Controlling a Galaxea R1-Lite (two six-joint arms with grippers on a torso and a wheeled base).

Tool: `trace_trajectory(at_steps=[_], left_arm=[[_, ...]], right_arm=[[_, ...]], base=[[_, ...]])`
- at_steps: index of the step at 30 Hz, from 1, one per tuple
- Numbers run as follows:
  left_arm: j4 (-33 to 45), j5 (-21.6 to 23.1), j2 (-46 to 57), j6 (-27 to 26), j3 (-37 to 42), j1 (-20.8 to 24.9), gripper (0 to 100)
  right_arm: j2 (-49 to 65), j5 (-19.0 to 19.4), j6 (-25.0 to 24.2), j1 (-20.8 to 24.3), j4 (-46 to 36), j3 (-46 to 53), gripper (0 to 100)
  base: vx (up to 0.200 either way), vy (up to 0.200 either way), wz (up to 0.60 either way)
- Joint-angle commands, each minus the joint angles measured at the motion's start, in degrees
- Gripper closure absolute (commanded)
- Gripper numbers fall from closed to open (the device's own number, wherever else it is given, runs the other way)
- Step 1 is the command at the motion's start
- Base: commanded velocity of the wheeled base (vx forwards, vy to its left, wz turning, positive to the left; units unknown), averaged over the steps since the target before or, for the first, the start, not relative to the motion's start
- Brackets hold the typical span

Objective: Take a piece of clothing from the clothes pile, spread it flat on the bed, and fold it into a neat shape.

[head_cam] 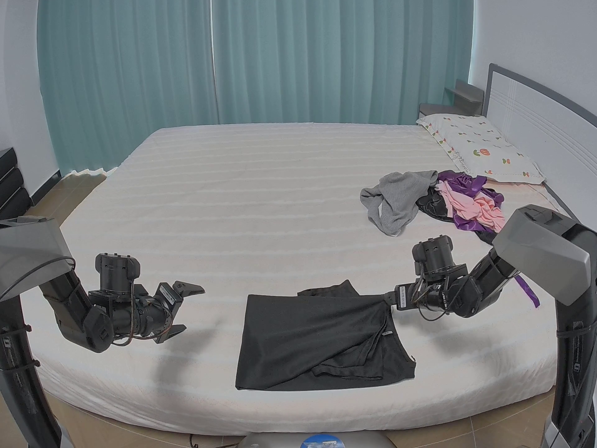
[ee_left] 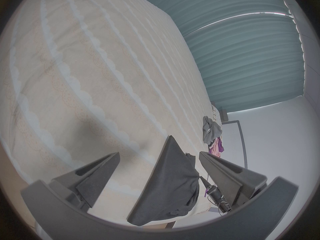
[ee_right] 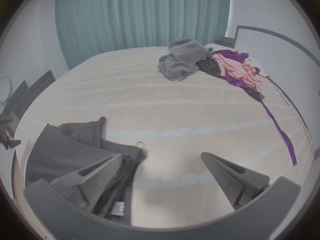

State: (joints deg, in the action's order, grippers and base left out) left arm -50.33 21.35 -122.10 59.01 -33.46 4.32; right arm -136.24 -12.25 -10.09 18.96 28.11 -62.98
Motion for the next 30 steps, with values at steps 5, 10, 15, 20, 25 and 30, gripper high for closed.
trace_trajectory(at_steps=[5,10,15,20,25,30], left_arm=[[0.0,0.0,-0.1,0.0,0.0,0.0,0],[0.0,0.0,-0.1,0.0,0.0,0.0,0],[0.0,0.0,-0.1,0.0,0.0,0.0,0],[0.0,0.0,-0.1,0.0,0.0,0.0,0],[0.0,-0.1,-0.1,0.0,0.0,0.1,0],[0.0,-0.3,-0.3,0.0,0.0,0.4,0]], right_arm=[[1.5,0.9,-2.7,-3.4,0.3,0.5,0],[4.1,8.0,-9.2,-2.5,0.3,0.5,0],[6.1,15.5,-17.2,-0.9,0.2,0.8,0],[5.2,20.6,-21.5,0.5,0.2,0.9,0],[2.4,21.8,-22.2,0.6,0.3,0.0,0],[0.0,22.5,-22.2,0.7,0.3,-1.1,0]], base=[[0.000,0.000,0.00],[0.000,0.000,0.00],[0.000,0.000,0.00],[0.000,0.000,0.00],[0.000,0.000,0.00],[0.000,0.000,0.00]])
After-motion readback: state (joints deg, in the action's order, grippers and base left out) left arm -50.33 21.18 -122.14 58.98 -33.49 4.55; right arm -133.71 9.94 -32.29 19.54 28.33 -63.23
